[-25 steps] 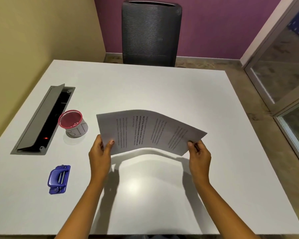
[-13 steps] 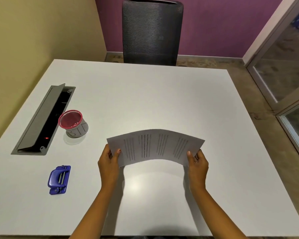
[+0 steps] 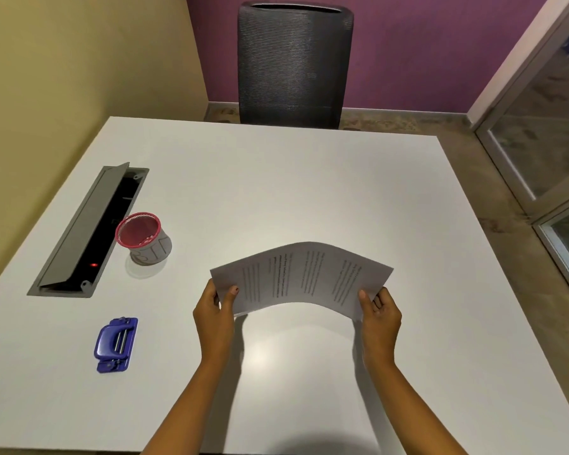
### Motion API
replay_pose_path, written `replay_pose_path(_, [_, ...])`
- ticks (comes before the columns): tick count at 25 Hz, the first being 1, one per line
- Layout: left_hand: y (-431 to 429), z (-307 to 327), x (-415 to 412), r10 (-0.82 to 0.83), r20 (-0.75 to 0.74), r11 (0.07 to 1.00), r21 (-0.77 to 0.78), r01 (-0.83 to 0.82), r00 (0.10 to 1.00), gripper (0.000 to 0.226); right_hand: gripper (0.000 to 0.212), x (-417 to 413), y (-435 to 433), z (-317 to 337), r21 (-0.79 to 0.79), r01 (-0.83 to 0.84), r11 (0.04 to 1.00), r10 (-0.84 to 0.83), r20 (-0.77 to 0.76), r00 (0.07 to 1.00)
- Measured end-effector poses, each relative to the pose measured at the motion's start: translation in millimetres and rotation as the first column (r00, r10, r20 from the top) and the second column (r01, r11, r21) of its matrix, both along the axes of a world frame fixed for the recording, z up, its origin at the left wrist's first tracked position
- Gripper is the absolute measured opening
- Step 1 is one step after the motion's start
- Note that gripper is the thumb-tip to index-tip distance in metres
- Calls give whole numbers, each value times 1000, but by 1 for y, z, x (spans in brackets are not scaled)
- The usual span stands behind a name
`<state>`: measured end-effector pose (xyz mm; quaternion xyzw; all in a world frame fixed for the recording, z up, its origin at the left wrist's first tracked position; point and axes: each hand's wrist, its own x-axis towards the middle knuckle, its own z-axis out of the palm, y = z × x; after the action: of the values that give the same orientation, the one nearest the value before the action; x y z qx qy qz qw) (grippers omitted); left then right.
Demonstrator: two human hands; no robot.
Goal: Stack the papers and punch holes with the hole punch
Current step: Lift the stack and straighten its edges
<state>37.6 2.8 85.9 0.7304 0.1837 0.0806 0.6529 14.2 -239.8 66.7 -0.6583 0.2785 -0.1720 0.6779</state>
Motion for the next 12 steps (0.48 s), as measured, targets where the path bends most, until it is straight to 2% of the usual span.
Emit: replay_pose_path(12, [-8,-4,-6,70,-21,996,-51,-71,997,39,23,-4,-3,-8,8,24,1000,-24,-40,999])
